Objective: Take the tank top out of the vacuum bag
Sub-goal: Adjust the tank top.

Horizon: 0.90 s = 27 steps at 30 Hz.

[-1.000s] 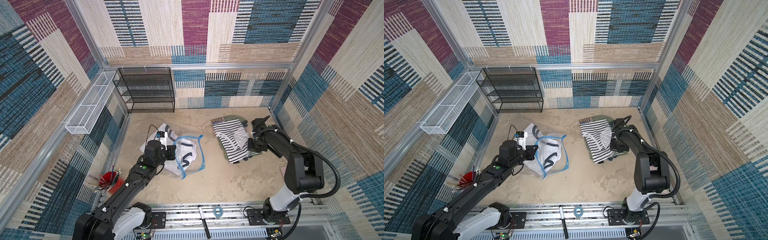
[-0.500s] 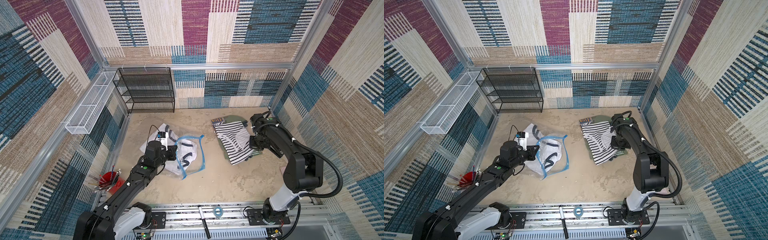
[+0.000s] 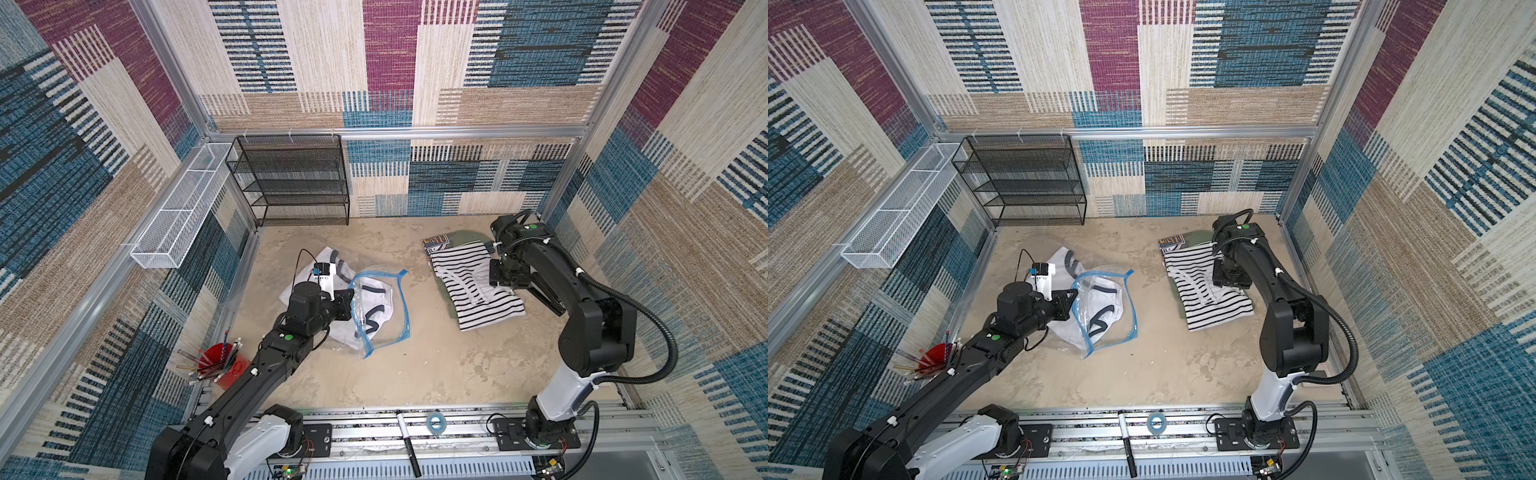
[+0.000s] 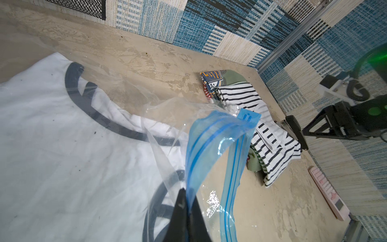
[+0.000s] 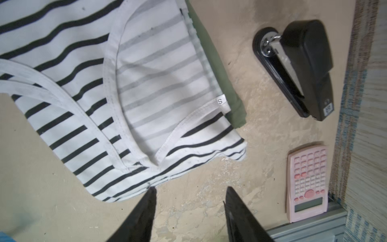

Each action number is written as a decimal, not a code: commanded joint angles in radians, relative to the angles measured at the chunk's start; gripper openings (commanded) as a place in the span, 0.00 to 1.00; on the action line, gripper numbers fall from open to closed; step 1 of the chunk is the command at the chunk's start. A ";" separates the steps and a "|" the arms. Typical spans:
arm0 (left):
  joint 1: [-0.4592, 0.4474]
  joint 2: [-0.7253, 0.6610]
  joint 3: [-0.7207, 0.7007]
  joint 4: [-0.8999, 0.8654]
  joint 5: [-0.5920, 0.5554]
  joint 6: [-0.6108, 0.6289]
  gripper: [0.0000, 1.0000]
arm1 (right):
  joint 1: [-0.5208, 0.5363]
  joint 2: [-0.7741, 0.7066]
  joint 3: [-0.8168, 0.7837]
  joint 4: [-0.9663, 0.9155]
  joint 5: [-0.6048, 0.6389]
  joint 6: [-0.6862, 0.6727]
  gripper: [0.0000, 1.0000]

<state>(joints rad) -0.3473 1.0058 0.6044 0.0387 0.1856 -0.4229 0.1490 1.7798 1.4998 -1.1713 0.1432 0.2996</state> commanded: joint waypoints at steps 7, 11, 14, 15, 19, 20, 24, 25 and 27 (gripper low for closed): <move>0.001 -0.014 0.095 -0.131 0.001 0.026 0.00 | -0.015 0.056 -0.248 0.468 -0.134 -0.035 0.49; 0.002 -0.047 0.118 -0.195 -0.008 0.045 0.00 | -0.016 0.070 -0.281 0.494 -0.124 -0.047 0.51; 0.002 -0.075 0.142 -0.235 -0.006 0.067 0.00 | -0.013 -0.023 -0.301 0.531 -0.129 -0.047 0.51; 0.001 -0.081 0.149 -0.246 -0.003 0.075 0.00 | -0.011 -0.072 -0.310 0.550 -0.132 -0.048 0.52; 0.001 -0.091 0.171 -0.271 0.003 0.095 0.00 | -0.004 -0.312 -0.412 0.691 -0.237 -0.053 0.67; 0.002 -0.086 0.178 -0.273 0.008 0.096 0.00 | -0.004 -0.369 -0.456 0.740 -0.296 -0.050 0.71; 0.001 -0.045 0.217 -0.267 0.076 0.109 0.00 | -0.004 -0.500 -0.601 0.890 -0.449 0.008 0.85; 0.001 -0.033 0.225 -0.263 0.093 0.110 0.00 | -0.002 -0.513 -0.628 0.920 -0.477 0.029 0.87; 0.001 -0.010 0.240 -0.258 0.117 0.107 0.00 | -0.002 -0.524 -0.672 0.972 -0.537 0.069 0.87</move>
<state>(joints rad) -0.3473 0.9768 0.8230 -0.2363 0.2428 -0.3435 0.1455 1.2716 0.8654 -0.3523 -0.2543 0.3012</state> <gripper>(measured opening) 0.051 0.872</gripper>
